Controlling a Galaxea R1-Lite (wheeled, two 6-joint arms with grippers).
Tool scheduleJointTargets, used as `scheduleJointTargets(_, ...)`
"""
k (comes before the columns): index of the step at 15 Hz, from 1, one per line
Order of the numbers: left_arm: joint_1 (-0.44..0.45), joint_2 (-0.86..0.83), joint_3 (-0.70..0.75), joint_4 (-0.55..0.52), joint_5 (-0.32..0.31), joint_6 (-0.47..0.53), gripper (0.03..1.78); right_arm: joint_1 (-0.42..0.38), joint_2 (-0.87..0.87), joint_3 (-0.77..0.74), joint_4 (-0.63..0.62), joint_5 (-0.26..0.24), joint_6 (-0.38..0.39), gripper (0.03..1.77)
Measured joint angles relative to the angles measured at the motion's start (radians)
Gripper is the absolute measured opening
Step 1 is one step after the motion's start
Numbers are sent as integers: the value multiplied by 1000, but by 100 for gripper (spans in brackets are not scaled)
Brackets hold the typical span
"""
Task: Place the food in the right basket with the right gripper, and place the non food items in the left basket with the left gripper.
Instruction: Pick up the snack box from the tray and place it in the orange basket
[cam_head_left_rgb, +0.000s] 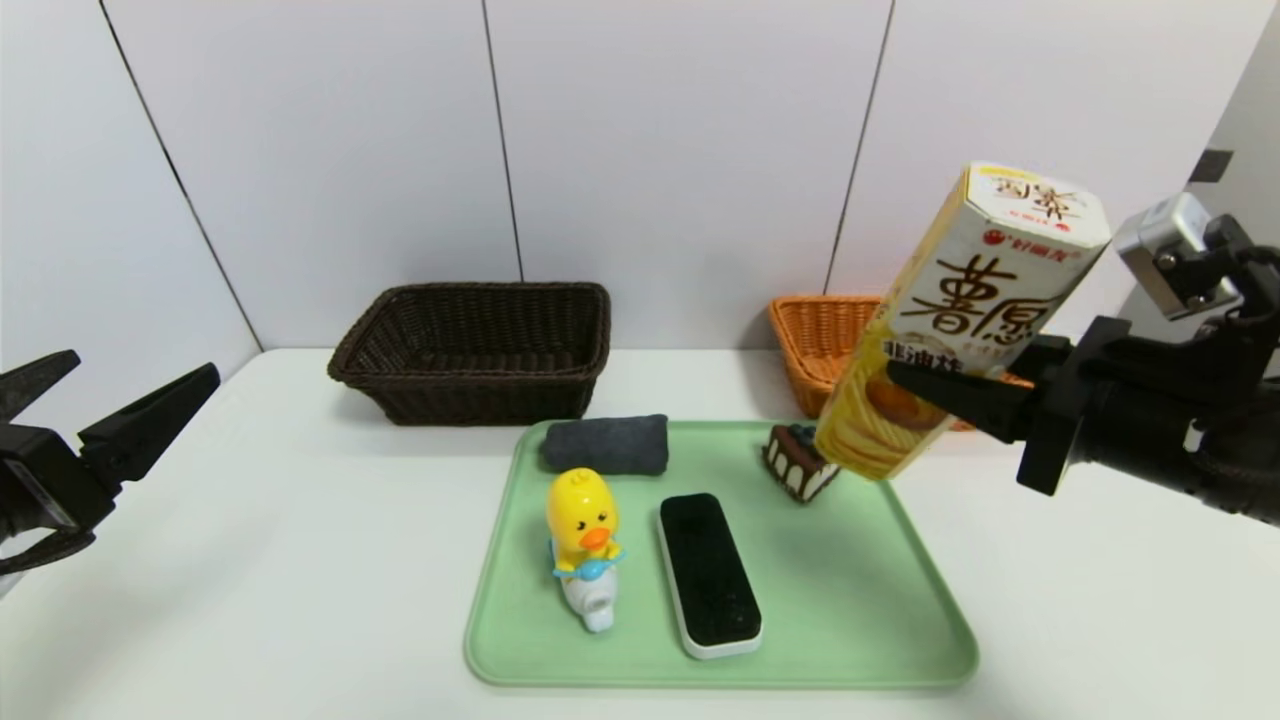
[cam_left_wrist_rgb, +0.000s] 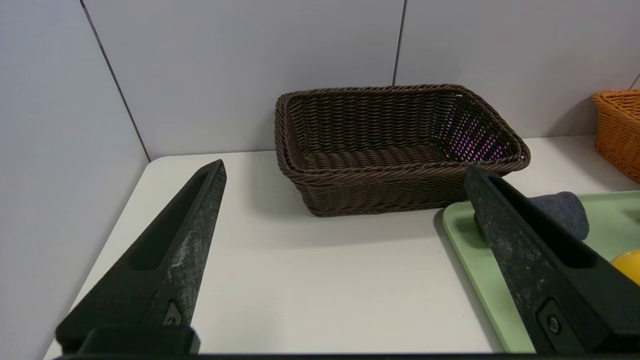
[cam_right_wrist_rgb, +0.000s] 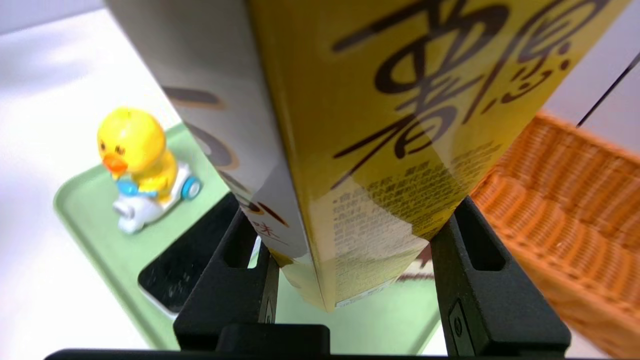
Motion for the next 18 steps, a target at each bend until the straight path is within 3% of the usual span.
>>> scheduleJointTargets(3,0,14,-18,-2,-13,-1,169,-30,29,-140,78,-10,6,84)
scheduleJointTargets(10,-12,117,-107,-25,-13,-31,169,-140,193,-368,118,-40,8,84)
scheduleJointTargets(16,-55,233,-218,-55,-13,-42,169,-307,305,-492,153,-41,7,84)
scheduleJointTargets(18,-66,252,-220,-59,-13,-44,169,-366,352,-536,158,-62,7,84)
